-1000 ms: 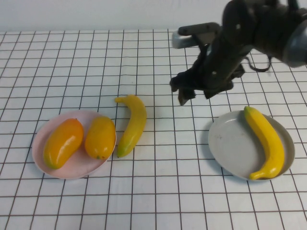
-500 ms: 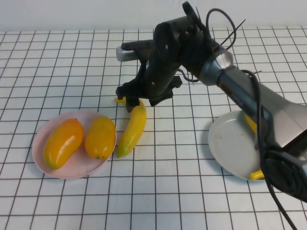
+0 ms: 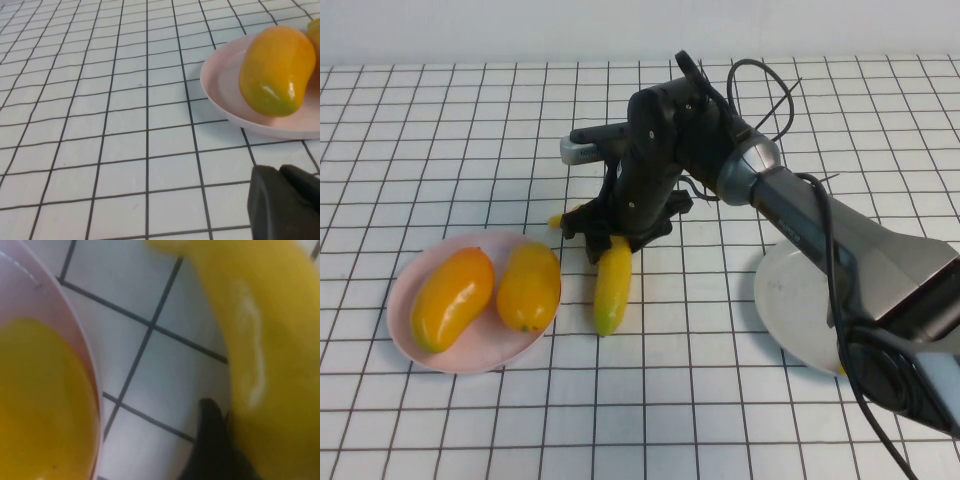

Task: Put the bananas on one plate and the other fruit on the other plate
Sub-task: Put another type of fruit in the right plate

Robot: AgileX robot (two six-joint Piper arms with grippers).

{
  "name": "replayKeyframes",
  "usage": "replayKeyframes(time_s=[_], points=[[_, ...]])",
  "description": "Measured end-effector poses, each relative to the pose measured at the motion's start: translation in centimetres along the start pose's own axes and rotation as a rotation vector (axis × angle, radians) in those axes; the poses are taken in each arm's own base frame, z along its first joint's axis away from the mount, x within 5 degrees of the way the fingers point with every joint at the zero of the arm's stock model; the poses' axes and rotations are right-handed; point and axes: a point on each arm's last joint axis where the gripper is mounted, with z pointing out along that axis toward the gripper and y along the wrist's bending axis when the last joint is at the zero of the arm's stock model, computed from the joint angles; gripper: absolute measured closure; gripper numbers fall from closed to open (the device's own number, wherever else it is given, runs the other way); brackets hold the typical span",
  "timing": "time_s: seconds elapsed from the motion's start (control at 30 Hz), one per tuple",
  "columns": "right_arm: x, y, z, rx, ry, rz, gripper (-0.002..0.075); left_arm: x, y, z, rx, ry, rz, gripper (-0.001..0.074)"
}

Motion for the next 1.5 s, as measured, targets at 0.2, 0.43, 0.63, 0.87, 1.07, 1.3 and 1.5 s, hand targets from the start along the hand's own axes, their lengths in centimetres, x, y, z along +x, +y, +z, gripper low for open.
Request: replayKeyframes(time_s=[0.2, 0.43, 0.63, 0.87, 1.07, 1.3, 1.5], points=[[-0.6, 0.2, -1.7, 0.01, -0.046, -0.013, 0.0388, 0.0, 0.0, 0.0, 0.0, 0.0, 0.0, 0.0738], [-1.4, 0.4, -9.9, 0.054, -0.191, -0.049, 0.0388, 0.0, 0.0, 0.0, 0.0, 0.0, 0.0, 0.0738], [2.1, -1.3, -13.6, 0.174, -0.103, -0.067, 0.0388, 0.0, 0.0, 0.0, 0.0, 0.0, 0.0, 0.0738], [10.9, -7.3, -14.0, 0.243, 0.032, 0.123, 0.0388, 0.0, 0.0, 0.0, 0.0, 0.0, 0.0, 0.0738], [15.2, -12.2, -14.3, 0.205, -0.073, 0.308, 0.0388, 0.0, 0.0, 0.0, 0.0, 0.0, 0.0, 0.0738], [15.5, -14.9, -11.7, 0.217, -0.082, 0.346, 0.0383, 0.0, 0.0, 0.0, 0.0, 0.0, 0.0, 0.0738], [15.1, -15.5, -10.2, 0.216, -0.106, 0.348, 0.026, 0.0, 0.0, 0.0, 0.0, 0.0, 0.0, 0.0738]])
